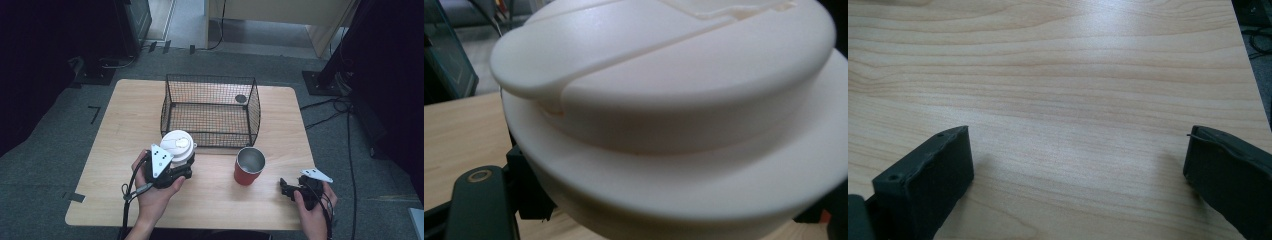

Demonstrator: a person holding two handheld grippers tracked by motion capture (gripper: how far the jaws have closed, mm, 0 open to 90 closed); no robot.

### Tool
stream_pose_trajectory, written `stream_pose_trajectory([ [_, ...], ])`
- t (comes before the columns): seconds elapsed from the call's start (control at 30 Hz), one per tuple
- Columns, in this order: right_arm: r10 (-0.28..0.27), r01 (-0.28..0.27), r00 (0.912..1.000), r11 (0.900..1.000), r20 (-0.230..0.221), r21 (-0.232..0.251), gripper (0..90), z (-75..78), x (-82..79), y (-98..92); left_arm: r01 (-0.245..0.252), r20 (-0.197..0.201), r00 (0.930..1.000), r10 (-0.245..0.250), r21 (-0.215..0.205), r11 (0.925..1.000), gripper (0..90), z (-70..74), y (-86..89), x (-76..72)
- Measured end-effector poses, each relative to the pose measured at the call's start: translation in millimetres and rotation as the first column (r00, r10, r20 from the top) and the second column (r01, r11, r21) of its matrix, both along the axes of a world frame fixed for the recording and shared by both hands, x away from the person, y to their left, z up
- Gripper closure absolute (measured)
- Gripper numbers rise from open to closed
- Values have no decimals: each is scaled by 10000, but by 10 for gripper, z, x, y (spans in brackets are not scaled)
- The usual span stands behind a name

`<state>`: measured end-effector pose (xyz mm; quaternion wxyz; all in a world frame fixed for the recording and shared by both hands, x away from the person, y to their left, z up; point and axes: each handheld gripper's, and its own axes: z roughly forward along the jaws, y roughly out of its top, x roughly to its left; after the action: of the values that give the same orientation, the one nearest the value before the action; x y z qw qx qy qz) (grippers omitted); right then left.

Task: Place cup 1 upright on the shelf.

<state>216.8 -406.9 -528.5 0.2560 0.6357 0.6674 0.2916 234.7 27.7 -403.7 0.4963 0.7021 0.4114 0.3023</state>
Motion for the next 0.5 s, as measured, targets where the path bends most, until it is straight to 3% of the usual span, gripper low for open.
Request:
stream_pose_trajectory([
  [0.23, 0, 0, 10000, 10000, 7, 0, 0, 0, 0, 0, -150, 1101, 9938, 182, -293, 9995, 169, 93, 8, 7],
  [0.3, 4, -4, 10000, 10000, 10, -2, 0, 0, 0, 0, -244, 1573, 9871, 290, -313, 9992, 169, 122, 0, 0],
  [0.4, -5, 5, 10000, 10000, 5, 7, 0, 0, 0, 0, -273, 2347, 9713, 394, -545, 9981, 169, 180, -12, -17],
  [0.5, -11, 11, 10000, 10000, -1, 13, 0, 0, 0, 1, -236, 2806, 9589, 426, -706, 9972, 169, 228, -18, -22],
])
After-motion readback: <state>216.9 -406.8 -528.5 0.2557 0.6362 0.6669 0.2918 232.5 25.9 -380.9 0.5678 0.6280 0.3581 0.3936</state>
